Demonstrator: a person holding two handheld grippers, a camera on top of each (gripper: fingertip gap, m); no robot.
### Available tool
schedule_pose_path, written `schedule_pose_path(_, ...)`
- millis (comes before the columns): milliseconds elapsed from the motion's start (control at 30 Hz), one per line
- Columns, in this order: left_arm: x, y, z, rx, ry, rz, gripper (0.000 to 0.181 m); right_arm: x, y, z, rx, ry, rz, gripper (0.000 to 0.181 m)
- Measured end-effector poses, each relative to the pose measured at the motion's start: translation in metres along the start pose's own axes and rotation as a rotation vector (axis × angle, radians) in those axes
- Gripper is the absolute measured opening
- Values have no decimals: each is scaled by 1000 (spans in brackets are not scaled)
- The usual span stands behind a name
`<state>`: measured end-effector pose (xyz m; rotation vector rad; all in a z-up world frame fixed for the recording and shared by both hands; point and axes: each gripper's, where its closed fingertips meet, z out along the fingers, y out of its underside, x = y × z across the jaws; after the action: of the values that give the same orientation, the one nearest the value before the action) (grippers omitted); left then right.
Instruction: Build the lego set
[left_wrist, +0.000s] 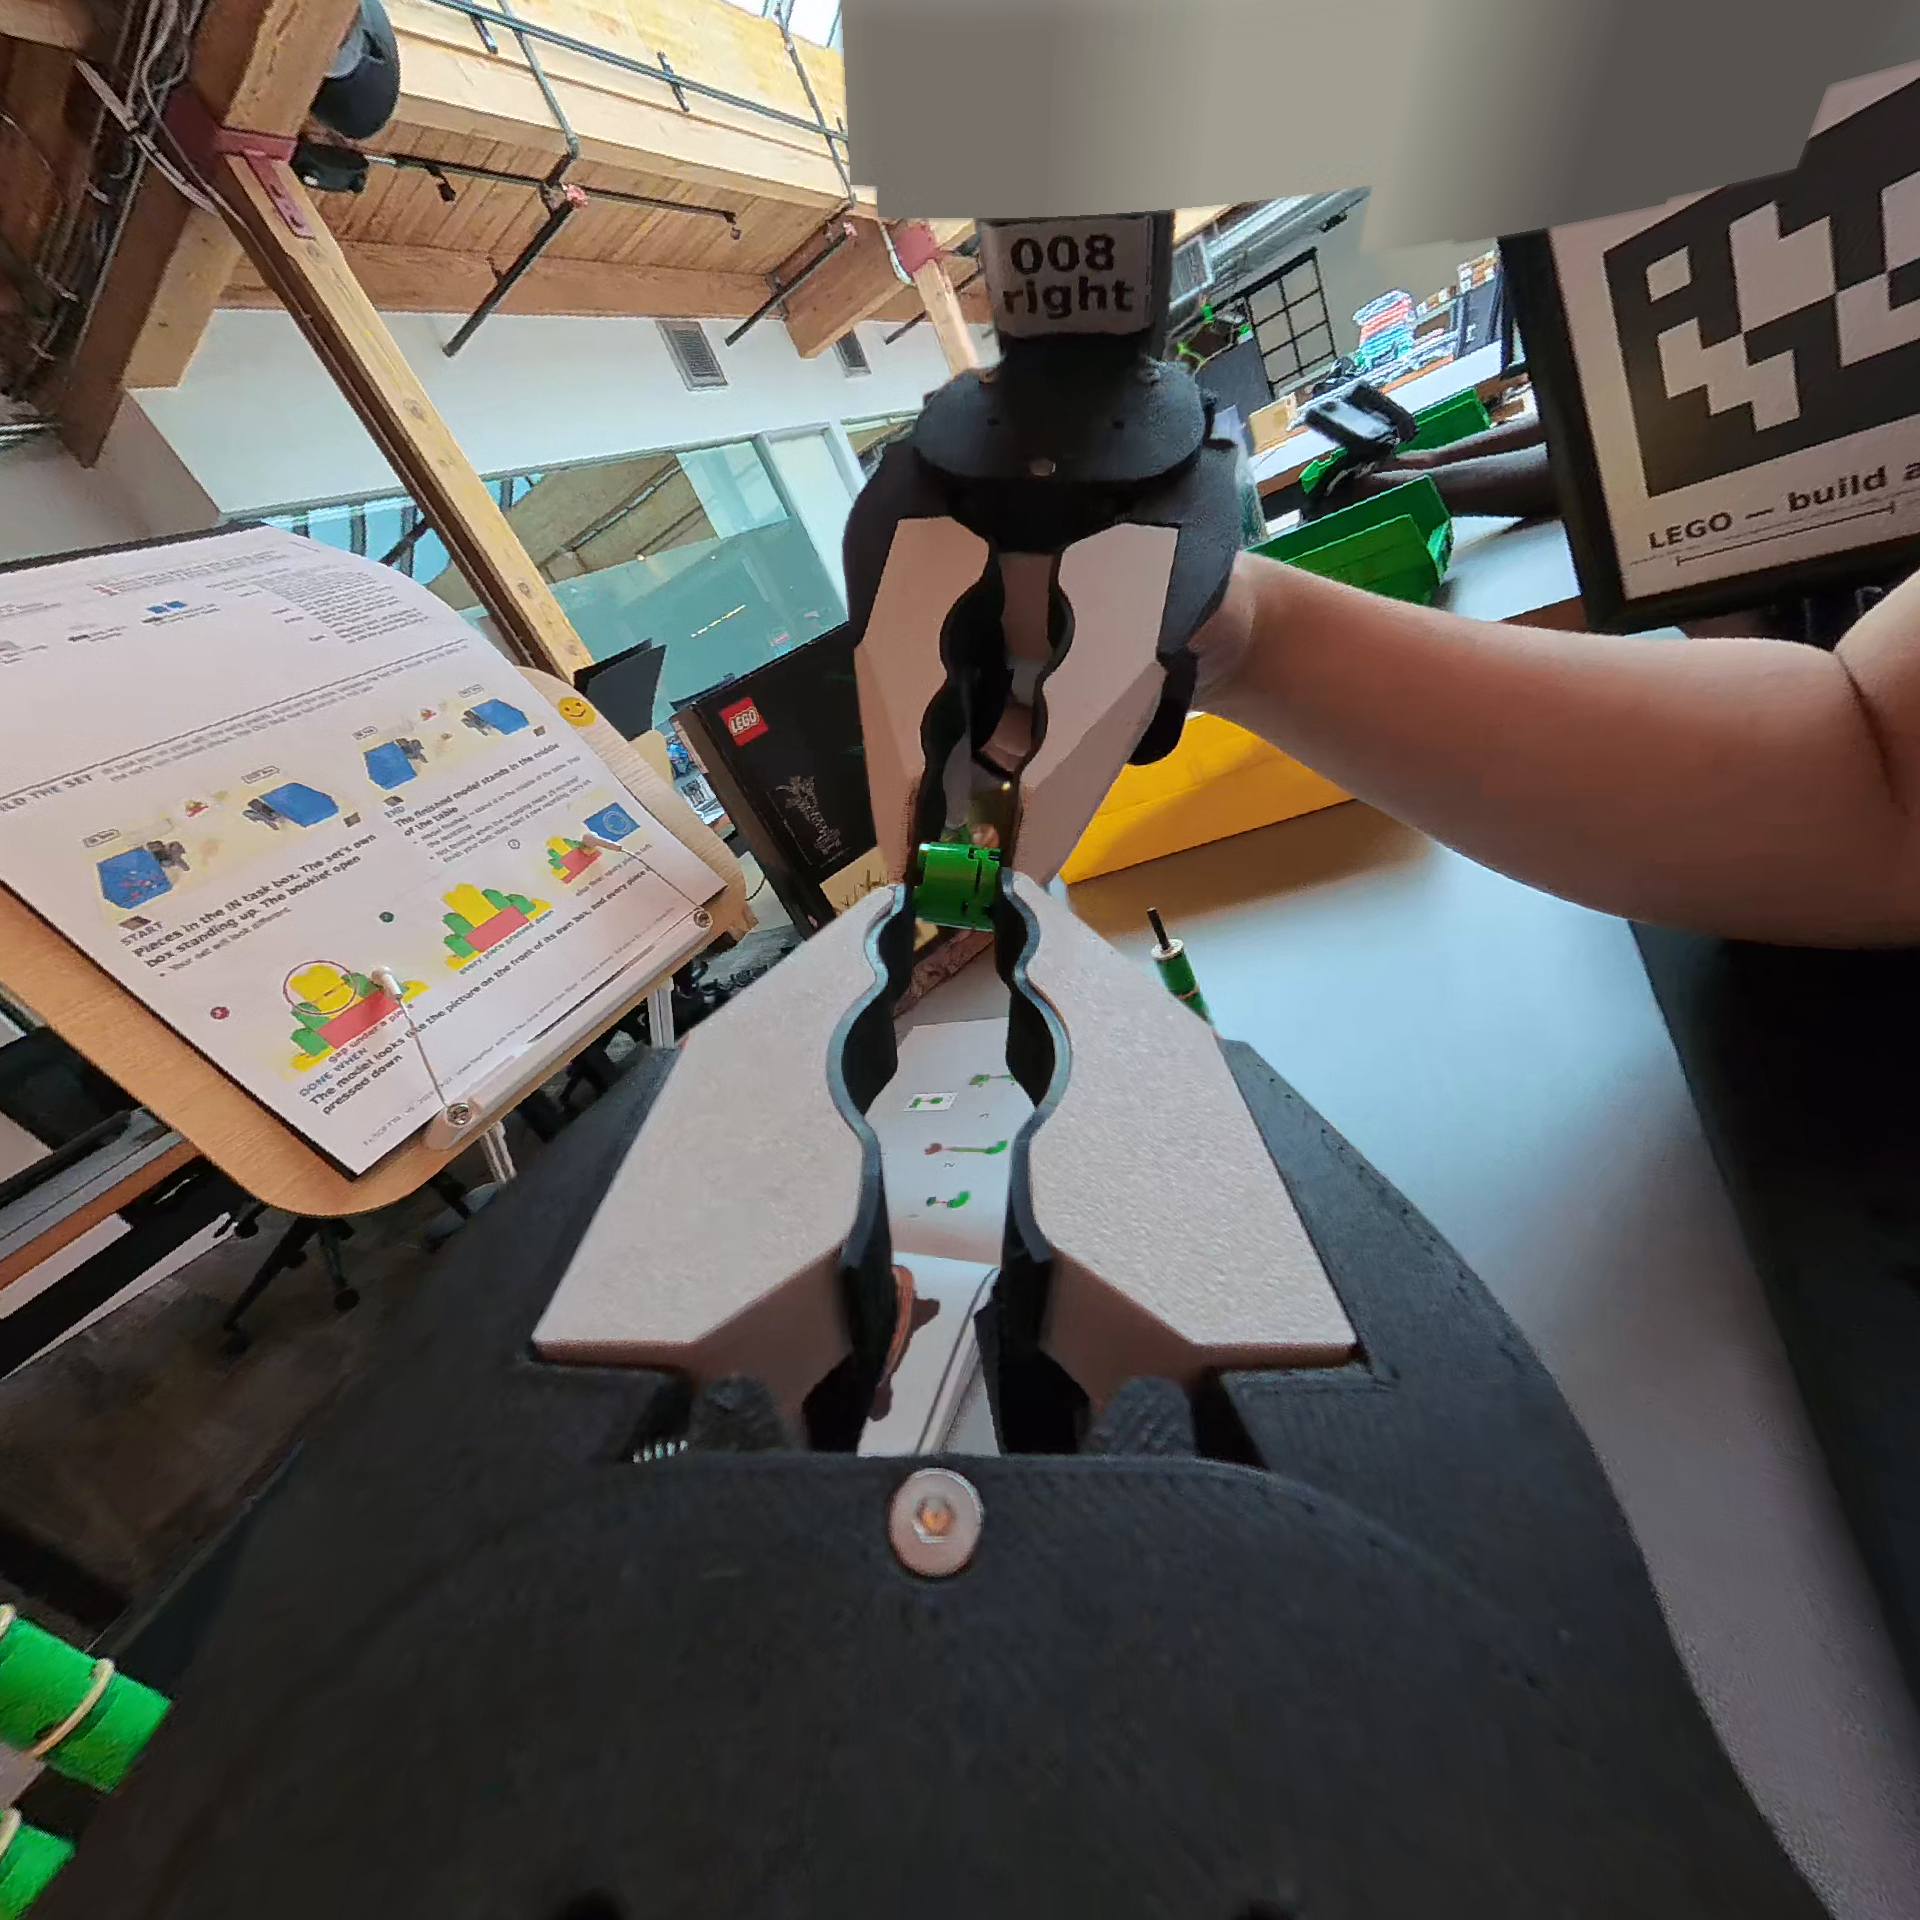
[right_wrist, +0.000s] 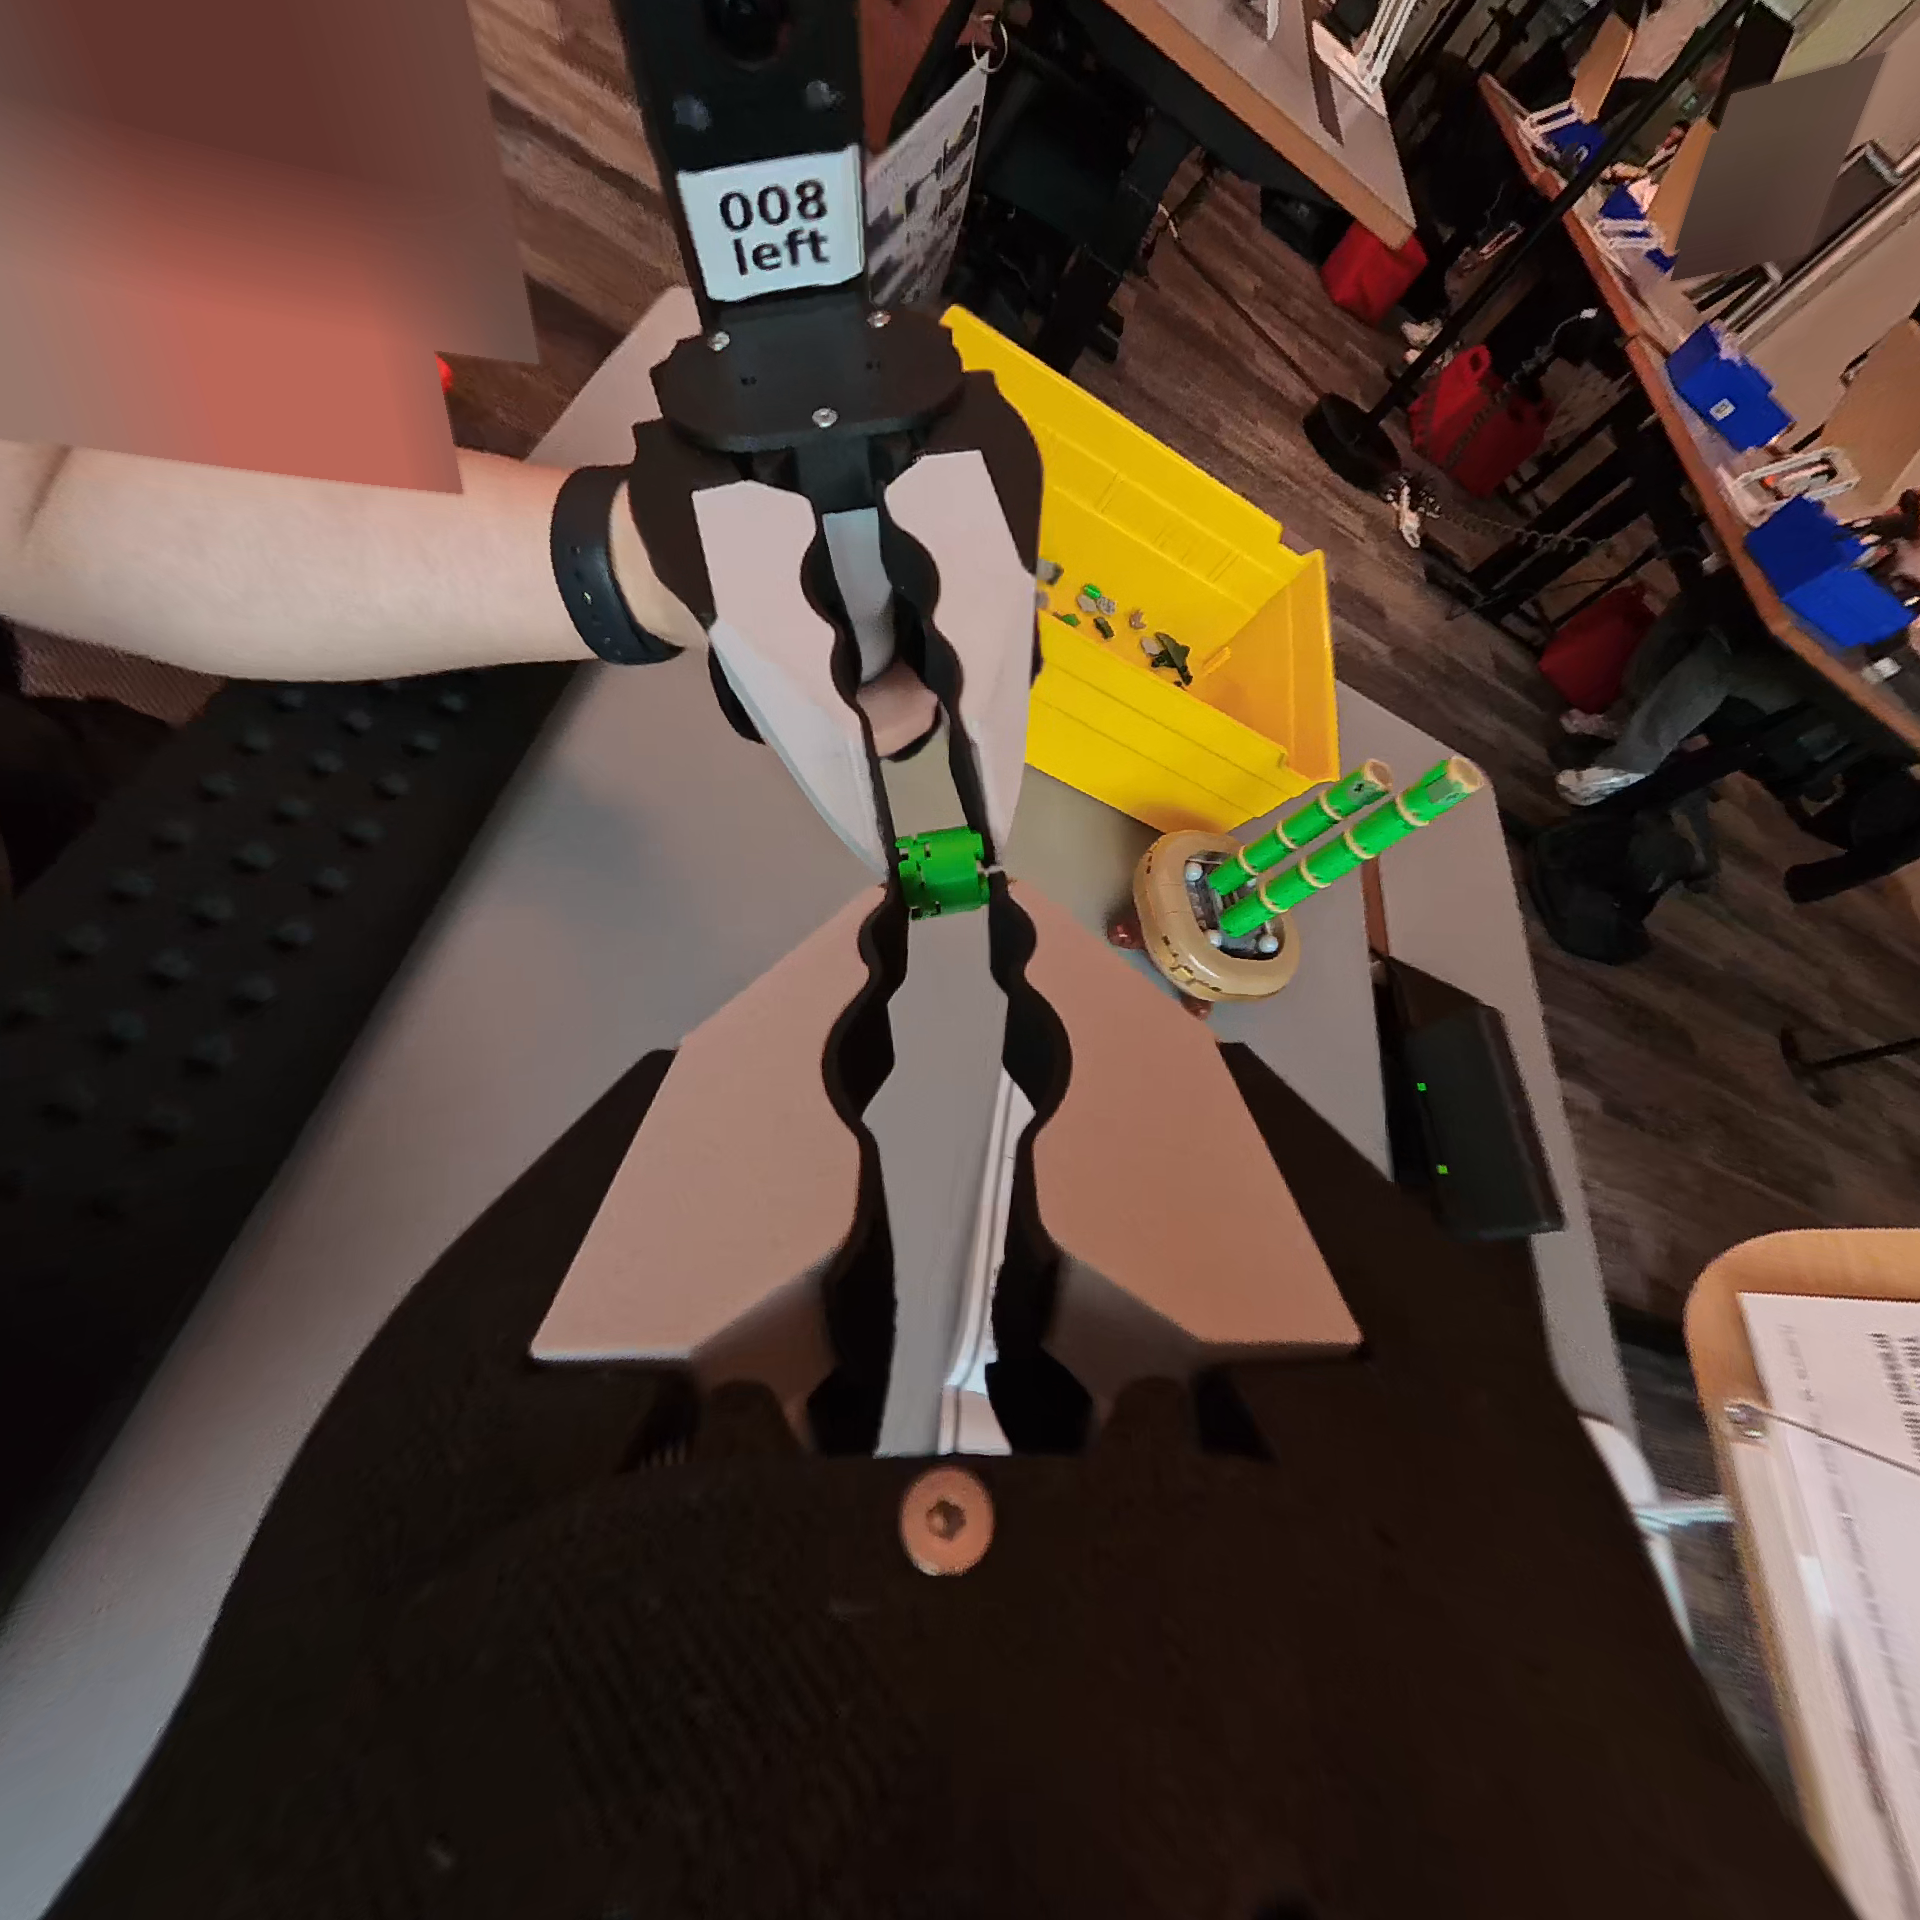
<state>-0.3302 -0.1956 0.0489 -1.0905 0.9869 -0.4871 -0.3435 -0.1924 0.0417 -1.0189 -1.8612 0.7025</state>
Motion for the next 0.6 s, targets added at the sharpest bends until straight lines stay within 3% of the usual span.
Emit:
schedule_pose_path(300, -1, 5, -1, -16, 6, 5, 13, 6, 2, 3, -26, 73, -76, 25)
schedule_pose_path(600, -2, 17, -1, -34, 40, -44, 13, 3, 11, 11, -61, 54, -109, 14)
